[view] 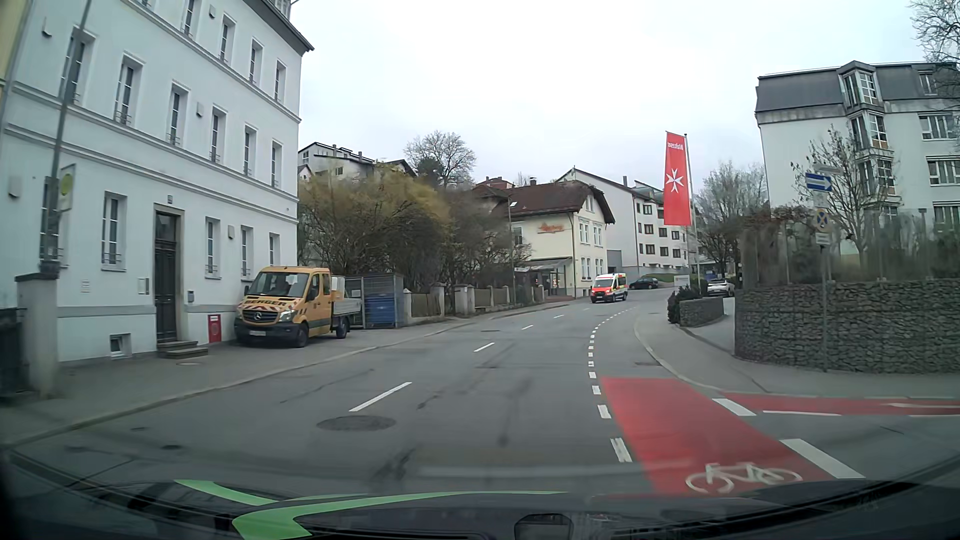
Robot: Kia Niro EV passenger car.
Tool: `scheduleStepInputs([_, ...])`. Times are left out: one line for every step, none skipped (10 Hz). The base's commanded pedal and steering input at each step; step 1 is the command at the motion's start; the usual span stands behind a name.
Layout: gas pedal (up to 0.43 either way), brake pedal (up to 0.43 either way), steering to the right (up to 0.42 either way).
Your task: Follow the waypoints while adhering to traffic rules and regulations
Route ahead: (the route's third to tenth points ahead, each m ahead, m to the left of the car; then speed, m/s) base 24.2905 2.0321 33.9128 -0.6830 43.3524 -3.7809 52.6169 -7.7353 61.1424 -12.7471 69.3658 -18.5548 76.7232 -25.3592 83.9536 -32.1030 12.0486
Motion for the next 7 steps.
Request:
scheduleStepInputs([0.118,0.0,0.041])
scheduleStepInputs([0.118,0.0,0.044])
scheduleStepInputs([0.118,0.0,0.046])
scheduleStepInputs([0.118,0.0,0.047])
scheduleStepInputs([0.118,0.0,0.046])
scheduleStepInputs([0.13,0.0,0.046])
scheduleStepInputs([0.15,0.0,0.045])
